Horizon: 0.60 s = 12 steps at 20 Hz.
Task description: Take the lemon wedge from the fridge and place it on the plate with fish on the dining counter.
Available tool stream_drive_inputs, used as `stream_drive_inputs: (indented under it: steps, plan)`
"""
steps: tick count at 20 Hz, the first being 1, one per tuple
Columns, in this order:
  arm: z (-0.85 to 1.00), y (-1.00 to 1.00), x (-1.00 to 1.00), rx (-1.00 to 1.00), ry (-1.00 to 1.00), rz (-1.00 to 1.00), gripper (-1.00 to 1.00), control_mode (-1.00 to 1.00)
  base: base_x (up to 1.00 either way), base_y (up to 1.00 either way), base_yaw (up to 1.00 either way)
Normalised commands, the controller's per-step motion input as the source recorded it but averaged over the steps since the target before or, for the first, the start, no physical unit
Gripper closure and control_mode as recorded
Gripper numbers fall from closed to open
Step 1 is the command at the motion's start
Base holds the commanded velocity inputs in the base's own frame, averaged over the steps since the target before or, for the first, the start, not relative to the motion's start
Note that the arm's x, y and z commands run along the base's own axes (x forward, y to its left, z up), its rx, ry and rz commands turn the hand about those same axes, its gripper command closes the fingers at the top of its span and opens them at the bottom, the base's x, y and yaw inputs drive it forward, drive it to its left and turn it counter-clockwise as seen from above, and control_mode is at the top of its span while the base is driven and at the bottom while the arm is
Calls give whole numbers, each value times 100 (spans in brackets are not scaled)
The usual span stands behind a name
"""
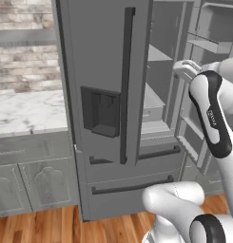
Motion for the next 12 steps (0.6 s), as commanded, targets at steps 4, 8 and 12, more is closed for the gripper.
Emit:
stream_drive_inputs:
  steps: [4,8,12]
  plan:
    - [0,2,18,0,0,0,-100,-100,0,0,0]
    - [0,0,30,0,0,0,-100,-100,0,0,0]
    - [-6,0,53,0,0,0,-100,-100,0,0,0]
